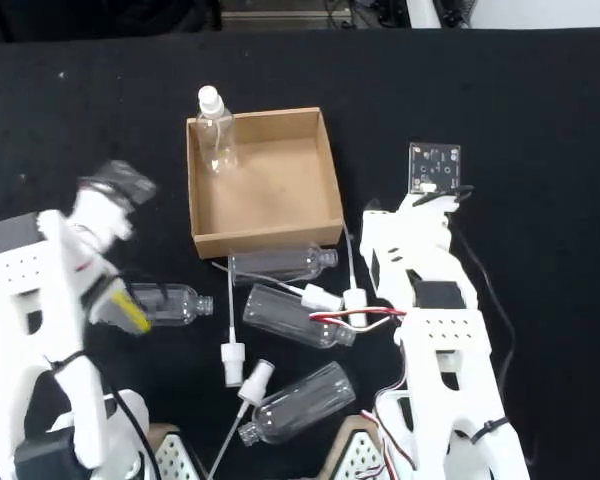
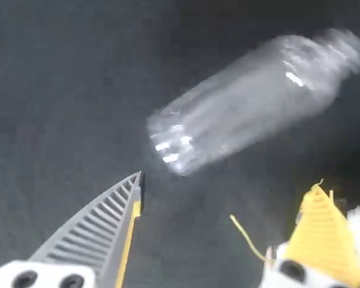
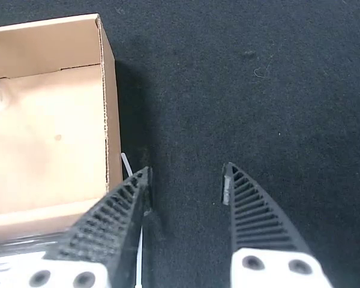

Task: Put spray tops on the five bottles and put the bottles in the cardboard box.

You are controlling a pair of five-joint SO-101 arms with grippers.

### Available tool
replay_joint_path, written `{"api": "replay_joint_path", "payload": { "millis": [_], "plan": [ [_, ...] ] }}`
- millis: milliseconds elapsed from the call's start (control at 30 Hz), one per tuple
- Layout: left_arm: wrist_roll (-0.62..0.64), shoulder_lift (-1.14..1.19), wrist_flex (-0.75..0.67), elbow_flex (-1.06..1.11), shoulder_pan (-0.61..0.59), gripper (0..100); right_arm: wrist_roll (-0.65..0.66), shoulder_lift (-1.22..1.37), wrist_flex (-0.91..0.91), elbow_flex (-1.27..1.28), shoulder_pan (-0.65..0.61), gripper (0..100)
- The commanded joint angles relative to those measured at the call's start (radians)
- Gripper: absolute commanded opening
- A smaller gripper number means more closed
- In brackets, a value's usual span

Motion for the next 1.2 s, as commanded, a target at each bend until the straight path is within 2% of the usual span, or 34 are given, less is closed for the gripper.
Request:
{"api": "replay_joint_path", "payload": {
  "millis": [0, 367, 533, 800, 1033, 1100, 1167],
  "plan": [
    [-0.118, 0.008, -0.011, 0.027, 0.108, 38, 0.003, -0.028, -0.026, -0.007, 0.015, 18.0],
    [-0.112, 0.009, -0.345, 0.242, 0.185, 38, 0.003, -0.028, -0.026, -0.005, 0.015, 18.0],
    [-0.006, 0.009, -0.494, 0.318, 0.185, 38, 0.003, -0.028, -0.026, -0.005, 0.015, 18.0],
    [0.003, 0.009, -0.540, 0.369, 0.163, 38, 0.003, -0.028, -0.026, -0.004, 0.015, 18.0],
    [0.012, 0.009, -0.526, 0.383, 0.073, 38, 0.003, -0.028, -0.026, -0.004, 0.015, 18.0],
    [0.015, 0.009, -0.529, 0.390, 0.042, 35, 0.003, -0.028, -0.026, -0.004, 0.015, 18.0],
    [0.015, 0.003, -0.525, 0.395, 0.030, 28, 0.003, -0.028, -0.026, -0.004, 0.015, 18.0]
  ]
}}
